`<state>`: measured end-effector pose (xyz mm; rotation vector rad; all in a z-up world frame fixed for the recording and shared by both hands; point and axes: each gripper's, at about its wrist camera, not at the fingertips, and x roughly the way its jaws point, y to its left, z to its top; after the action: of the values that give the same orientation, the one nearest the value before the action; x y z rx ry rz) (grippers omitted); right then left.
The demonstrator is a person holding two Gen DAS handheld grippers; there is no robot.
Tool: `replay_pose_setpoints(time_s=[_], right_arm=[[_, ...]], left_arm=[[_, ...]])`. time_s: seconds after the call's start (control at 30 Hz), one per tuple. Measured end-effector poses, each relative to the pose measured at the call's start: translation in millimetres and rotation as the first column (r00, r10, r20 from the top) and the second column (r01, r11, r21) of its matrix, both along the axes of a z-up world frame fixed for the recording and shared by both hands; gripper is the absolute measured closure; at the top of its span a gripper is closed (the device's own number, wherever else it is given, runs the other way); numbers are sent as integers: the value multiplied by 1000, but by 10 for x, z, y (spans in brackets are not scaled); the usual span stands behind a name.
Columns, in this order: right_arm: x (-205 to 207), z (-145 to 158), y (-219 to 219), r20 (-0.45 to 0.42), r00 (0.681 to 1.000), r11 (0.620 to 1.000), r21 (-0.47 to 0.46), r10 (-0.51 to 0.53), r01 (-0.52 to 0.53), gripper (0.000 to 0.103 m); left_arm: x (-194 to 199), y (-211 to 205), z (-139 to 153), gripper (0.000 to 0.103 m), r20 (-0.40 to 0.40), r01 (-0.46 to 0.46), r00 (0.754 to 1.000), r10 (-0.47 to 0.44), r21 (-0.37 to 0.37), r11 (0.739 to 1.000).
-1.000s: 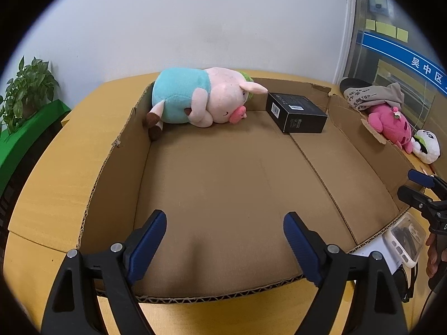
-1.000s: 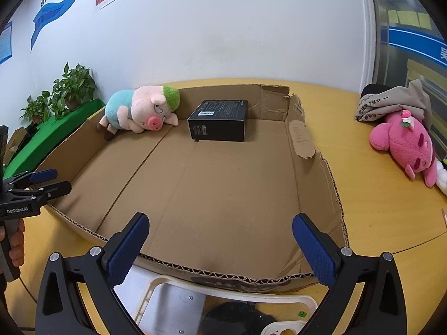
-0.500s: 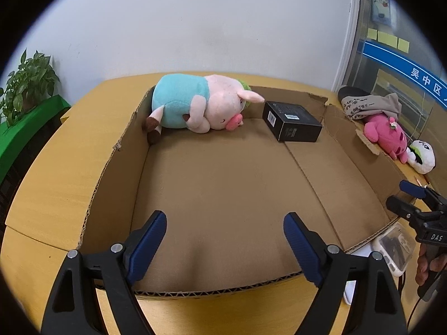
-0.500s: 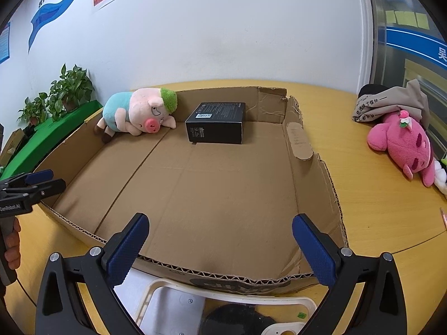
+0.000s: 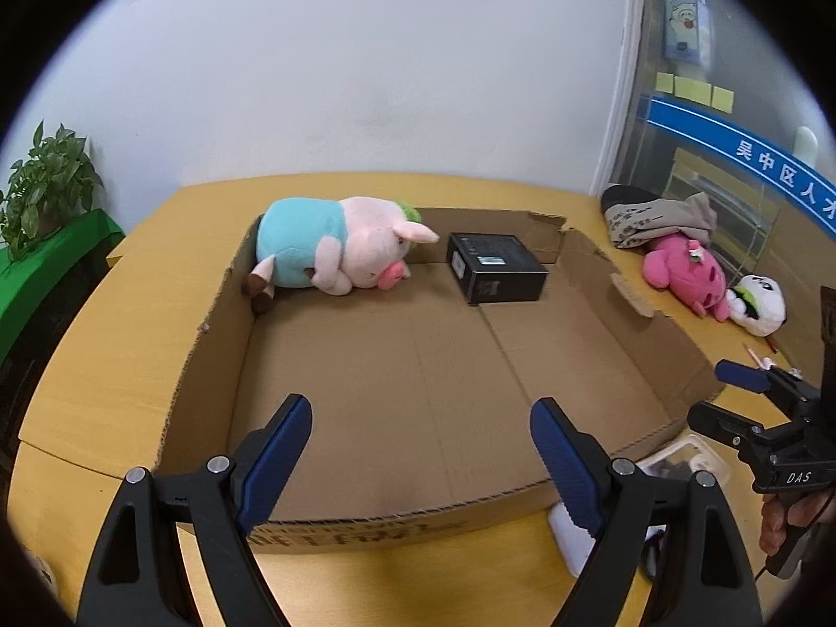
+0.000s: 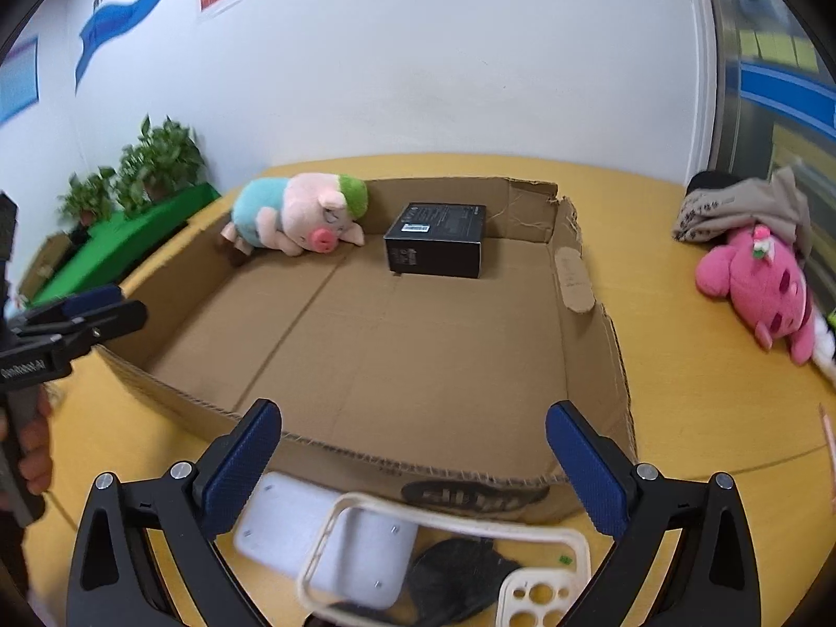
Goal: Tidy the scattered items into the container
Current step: 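Move both grippers back toward the clear phone case on the table, then close the right gripper on the rim of the clear phone case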
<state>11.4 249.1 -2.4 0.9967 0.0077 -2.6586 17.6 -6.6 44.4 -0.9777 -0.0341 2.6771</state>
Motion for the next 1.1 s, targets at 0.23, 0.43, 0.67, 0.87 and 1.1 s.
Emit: replay_pose_setpoints(time_s=[0.23, 0.43, 0.67, 0.87, 1.1], right_arm=[[149, -8, 265, 65, 998, 997, -80, 11, -6, 94], [247, -71, 452, 105, 994, 990, -129, -37, 50, 0], [418, -198, 677, 133, 987, 990, -102, -85, 99, 1], [482, -499, 833, 236, 968, 989, -99, -87, 114, 1], [482, -620, 826, 264, 963, 989, -117, -54, 88, 1]], left_arm=[[141, 154, 24, 61, 31, 53, 998, -55, 60, 997], [149, 240, -13, 83, 84, 49, 995, -56, 78, 996], [287, 320, -58, 21, 79, 46, 996, -52, 82, 996], [344, 457, -245, 21, 131, 78, 987, -91, 103, 992], [320, 631, -380, 21, 171, 120, 976, -138, 111, 987]])
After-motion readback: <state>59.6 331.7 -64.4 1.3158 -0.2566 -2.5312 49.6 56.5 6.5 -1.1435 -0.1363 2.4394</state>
